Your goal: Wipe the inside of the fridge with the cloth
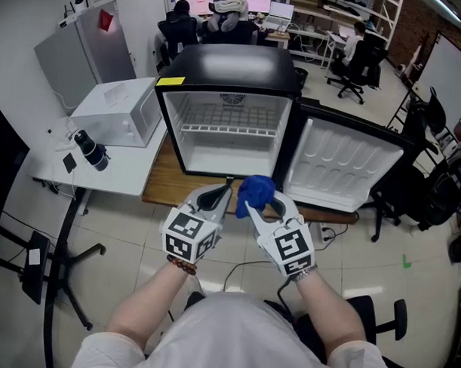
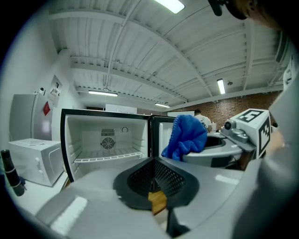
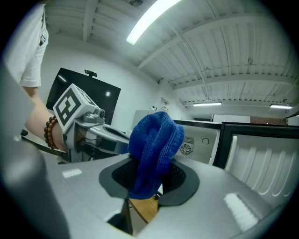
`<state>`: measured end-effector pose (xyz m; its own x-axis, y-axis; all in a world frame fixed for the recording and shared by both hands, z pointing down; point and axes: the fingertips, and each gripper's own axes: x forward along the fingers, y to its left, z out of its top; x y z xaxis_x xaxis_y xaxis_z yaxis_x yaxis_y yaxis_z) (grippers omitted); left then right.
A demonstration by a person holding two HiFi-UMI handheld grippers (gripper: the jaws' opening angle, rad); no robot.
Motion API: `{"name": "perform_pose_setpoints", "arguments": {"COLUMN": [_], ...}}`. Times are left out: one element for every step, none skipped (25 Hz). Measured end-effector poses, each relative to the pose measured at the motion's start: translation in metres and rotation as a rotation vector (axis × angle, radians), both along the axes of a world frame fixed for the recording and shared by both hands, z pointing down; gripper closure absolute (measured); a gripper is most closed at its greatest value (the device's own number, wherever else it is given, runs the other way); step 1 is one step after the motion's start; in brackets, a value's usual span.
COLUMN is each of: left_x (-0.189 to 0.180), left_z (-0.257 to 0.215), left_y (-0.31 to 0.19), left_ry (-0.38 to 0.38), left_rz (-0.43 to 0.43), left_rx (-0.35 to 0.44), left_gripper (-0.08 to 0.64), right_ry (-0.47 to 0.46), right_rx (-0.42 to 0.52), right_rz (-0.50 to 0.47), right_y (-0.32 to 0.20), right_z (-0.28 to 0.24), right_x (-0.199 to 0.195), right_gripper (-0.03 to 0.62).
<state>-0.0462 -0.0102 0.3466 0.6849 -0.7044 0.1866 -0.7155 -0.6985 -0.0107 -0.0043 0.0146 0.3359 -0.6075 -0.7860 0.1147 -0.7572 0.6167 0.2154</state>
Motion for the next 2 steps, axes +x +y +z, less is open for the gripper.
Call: {"name": "perform_pose_setpoints", "arguments": {"left_x": [-0.0014,-0.0027], "left_z": [0.0000,0.0000], "left_y": [-0.0002,-0.0003], "left_ry": [0.000,0.001], "left_rz": [-0.002,-0.003], "left_rx": [0.000,0.000], "left_gripper": [0.557,0.557], "right_ry": [0.001,0.002], "right_rx": [0.000,-0.001], "right_rz": [0.000,-0.001], "right_y": [-0.0001,-0.0002], "right_z": [0.0000,0.0001], "right_x": [-0.0012,-0.0024], "right_gripper": [0.477,0.479]}}
